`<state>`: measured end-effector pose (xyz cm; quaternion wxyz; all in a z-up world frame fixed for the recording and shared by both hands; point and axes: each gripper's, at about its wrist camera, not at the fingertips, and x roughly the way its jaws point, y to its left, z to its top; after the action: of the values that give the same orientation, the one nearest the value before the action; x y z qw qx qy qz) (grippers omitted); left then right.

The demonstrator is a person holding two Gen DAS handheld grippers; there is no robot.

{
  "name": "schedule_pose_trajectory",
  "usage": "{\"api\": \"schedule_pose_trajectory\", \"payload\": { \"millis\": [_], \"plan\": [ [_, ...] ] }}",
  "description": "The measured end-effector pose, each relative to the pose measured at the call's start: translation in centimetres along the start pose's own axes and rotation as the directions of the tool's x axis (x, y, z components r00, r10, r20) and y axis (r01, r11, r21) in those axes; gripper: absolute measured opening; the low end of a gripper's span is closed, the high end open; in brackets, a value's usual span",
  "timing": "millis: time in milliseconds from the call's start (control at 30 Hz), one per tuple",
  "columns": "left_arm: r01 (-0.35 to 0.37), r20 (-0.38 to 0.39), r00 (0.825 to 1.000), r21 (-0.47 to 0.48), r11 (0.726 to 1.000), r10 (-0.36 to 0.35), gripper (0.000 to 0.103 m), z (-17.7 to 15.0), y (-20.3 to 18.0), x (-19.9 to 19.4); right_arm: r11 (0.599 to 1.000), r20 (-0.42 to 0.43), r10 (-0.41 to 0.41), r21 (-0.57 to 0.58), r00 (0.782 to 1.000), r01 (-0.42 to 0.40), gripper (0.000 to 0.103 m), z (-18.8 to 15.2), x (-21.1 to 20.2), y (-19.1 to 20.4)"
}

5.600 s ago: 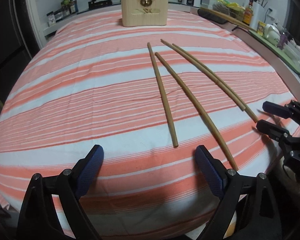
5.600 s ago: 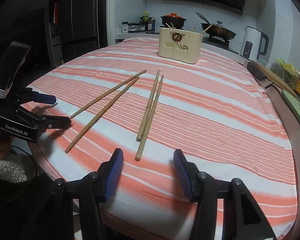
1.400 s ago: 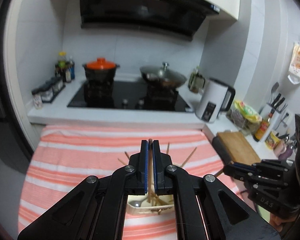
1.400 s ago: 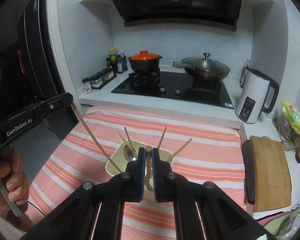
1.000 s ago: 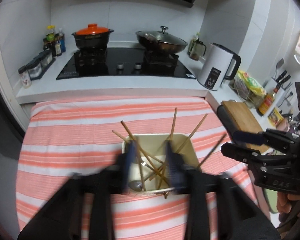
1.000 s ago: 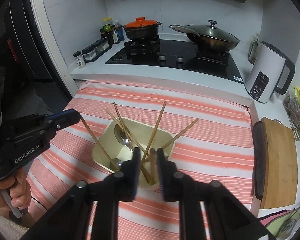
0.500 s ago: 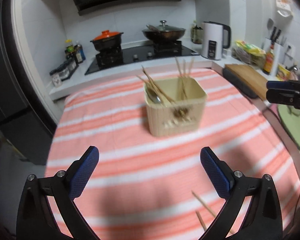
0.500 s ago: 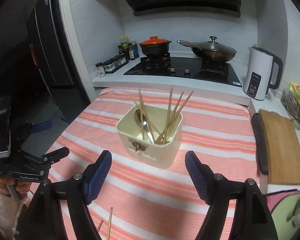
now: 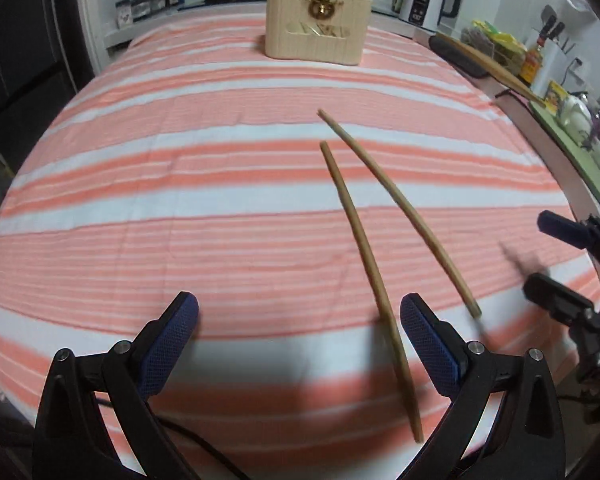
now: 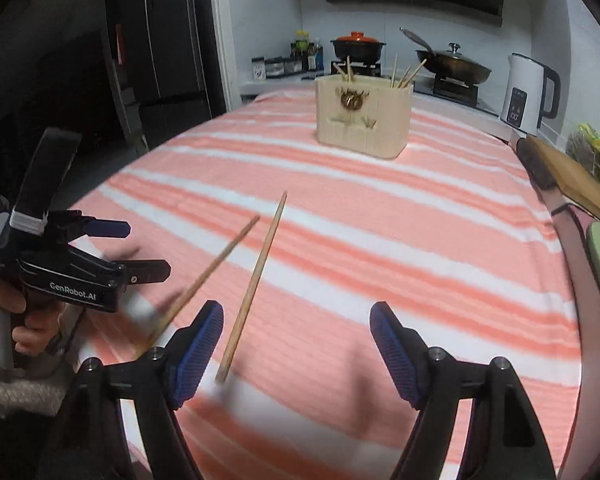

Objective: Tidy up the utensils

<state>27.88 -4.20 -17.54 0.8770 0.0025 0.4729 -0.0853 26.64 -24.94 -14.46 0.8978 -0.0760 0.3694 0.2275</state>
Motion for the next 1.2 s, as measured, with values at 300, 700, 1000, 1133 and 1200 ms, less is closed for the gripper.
{"api": "schedule_pose_trajectory", "payload": {
  "millis": [300, 700, 1000, 1133, 1200],
  "plan": [
    [-0.048, 0.039, 0.998, 0.135, 0.99, 0.043, 0.099, -2.9, -2.9, -0.9, 0.994, -0.078, 0.062, -0.08, 0.995, -0.068, 0.04, -2.2, 2.3, 3.2],
    [-0.081, 0.074, 0.995, 0.123, 0.989, 0.073, 0.003, -1.8, -2.0, 0.6, 0.996, -0.117, -0.07, 0.044, 0.991, 0.075, 0.007, -1.5, 3.8, 0.2],
    [-0.133, 0.059, 0.989, -0.025, 0.991, 0.135, 0.004, 4.2, 3.5, 4.3, 0.96, -0.133, -0.2, 0.172, 0.971, 0.221, 0.007, -0.7, 4.4, -5.9],
    [-0.107, 0.054, 0.993, -0.021, 0.994, 0.108, 0.026, 6.5, 4.9, 5.9, 0.964, -0.135, -0.192, 0.159, 0.972, 0.213, 0.008, 0.3, 5.6, -6.5],
    [-0.121, 0.061, 0.991, -0.027, 0.992, 0.123, 0.083, 7.0, 5.6, 6.5, 0.967, -0.125, -0.185, 0.155, 0.975, 0.203, 0.011, 0.7, 6.1, -7.0]
  ]
}}
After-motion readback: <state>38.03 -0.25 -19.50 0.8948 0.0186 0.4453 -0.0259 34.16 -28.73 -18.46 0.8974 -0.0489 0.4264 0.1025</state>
